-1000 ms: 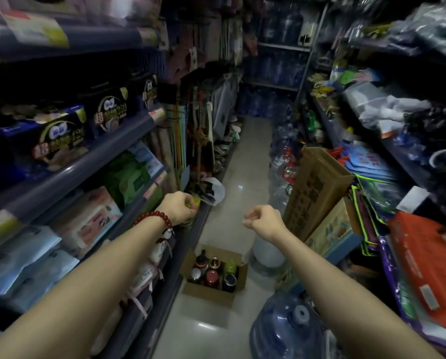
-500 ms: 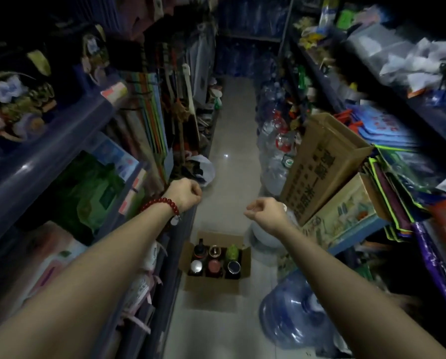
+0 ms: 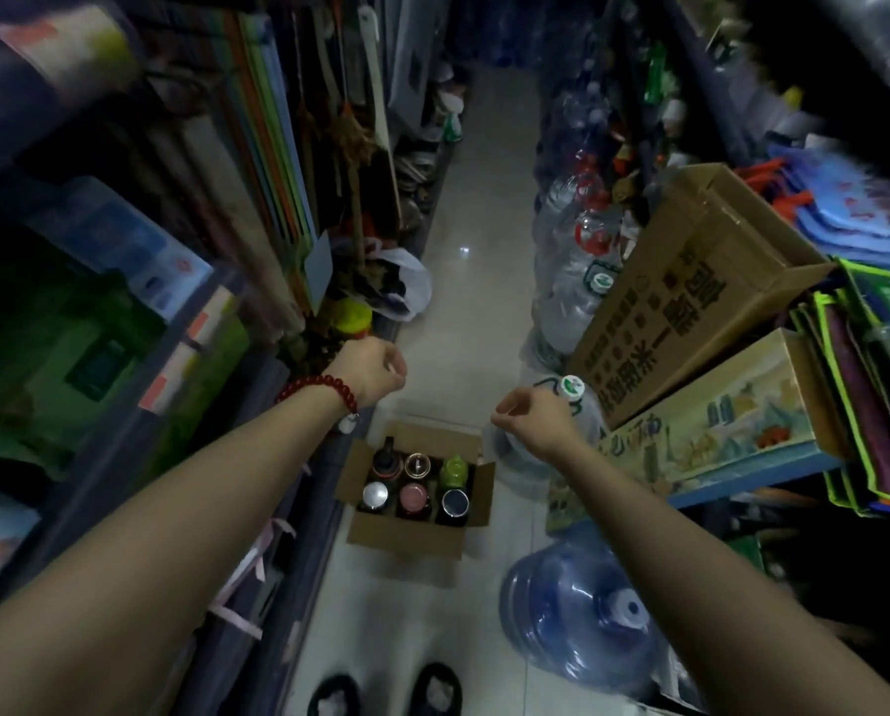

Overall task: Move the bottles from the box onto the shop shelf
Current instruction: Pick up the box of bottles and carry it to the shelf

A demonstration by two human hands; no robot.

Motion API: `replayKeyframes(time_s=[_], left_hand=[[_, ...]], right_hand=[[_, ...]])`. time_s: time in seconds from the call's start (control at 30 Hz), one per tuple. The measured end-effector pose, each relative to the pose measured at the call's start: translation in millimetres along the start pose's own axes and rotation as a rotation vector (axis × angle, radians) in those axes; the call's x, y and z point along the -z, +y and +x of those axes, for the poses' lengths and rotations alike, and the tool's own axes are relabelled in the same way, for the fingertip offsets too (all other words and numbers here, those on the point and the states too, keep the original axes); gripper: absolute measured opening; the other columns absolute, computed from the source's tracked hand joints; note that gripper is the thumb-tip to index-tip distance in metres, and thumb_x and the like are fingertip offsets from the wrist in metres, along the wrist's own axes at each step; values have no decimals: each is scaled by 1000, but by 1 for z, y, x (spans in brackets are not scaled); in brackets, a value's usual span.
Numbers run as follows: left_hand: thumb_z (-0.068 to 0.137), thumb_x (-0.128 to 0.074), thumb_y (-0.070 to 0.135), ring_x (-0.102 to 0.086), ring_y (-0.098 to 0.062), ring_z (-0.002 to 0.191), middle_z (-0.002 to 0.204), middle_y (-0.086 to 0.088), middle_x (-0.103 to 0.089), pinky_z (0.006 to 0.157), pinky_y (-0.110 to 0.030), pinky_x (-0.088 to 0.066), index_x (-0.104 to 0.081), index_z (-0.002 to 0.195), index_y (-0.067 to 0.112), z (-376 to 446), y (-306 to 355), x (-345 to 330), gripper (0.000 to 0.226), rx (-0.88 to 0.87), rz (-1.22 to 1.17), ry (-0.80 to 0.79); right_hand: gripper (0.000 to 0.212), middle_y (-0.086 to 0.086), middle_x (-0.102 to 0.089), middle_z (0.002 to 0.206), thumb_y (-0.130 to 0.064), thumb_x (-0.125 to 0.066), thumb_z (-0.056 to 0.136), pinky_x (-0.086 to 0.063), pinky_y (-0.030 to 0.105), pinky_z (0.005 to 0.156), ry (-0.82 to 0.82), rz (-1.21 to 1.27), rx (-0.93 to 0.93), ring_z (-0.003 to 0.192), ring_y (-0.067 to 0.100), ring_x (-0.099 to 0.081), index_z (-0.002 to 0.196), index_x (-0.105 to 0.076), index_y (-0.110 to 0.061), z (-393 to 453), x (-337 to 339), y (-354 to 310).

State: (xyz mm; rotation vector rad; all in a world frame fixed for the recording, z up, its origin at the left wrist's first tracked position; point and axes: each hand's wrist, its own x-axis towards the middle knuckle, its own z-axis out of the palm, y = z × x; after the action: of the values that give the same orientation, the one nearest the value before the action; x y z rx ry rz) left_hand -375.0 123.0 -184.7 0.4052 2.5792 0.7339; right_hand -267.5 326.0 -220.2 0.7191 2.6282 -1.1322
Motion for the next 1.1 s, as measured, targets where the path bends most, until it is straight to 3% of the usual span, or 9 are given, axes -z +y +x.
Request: replayKeyframes(time_s=[0.1,0.23,0.53,0.63,0.73,0.83,0.9,1.1], left_hand=[[84,-64,14,-63,-21,100,107,-10,-69,76,-21,-43,-70,95,10,15,-22,-24,12,30,-9,-31],[85,-63,13,-63,-23,103,108,-12,-69,79,-20,-43,-71,97,8,47,-58,-63,15,61,-13,-73],[86,-62,14,-63,-26,102,108,-14,-68,83,-25,-46,-68,101,7,119,-174,-179,18,139,-99,-41],[81,-60,31,-63,-28,97,102,-14,-68,83,-30,-47,-64,97,6,134,-223,-228,30,184,-120,-6],[67,-55,39,-57,-22,81,90,-15,-63,76,-30,-43,-61,87,8,149,-261,-276,38,183,-159,38],[78,-72,27,-61,-29,102,110,-14,-64,89,-36,-48,-60,113,6,167,-305,-323,43,170,-218,70],[75,-78,25,-55,-30,118,127,-14,-58,101,-43,-45,-53,128,10,178,-335,-351,61,216,-301,70],[72,-79,37,-46,-29,129,144,-13,-44,108,-44,-39,-33,144,11,216,-390,-398,89,293,-321,170]], right_hand=[[18,10,-71,95,-20,-70,83,-42,23,70,-25,-20,-32,85,20,-63,94,-69,-6,17,-22,22],[17,8,-65,86,-23,-72,82,-40,23,72,-66,-36,-78,83,18,-57,90,-69,-8,48,-63,64],[34,14,-69,102,-31,-66,87,-34,23,71,60,42,-125,97,29,-63,106,-65,-2,118,-179,171],[32,17,-66,101,-25,-67,86,-30,24,67,151,40,-108,95,33,-60,106,-61,-2,135,-231,213],[41,17,-62,110,-26,-69,84,-40,30,77,165,60,-126,102,33,-57,117,-56,-6,149,-281,260],[59,20,-54,123,-34,-69,84,-45,43,93,180,31,-190,113,36,-52,131,-45,-7,166,-323,305],[71,21,-47,134,-39,-68,84,-42,46,100,230,28,-243,122,37,-46,140,-37,-8,180,-344,328],[84,22,-35,147,-48,-61,86,-34,49,104,365,90,-313,133,39,-35,148,-20,-9,223,-379,377]])
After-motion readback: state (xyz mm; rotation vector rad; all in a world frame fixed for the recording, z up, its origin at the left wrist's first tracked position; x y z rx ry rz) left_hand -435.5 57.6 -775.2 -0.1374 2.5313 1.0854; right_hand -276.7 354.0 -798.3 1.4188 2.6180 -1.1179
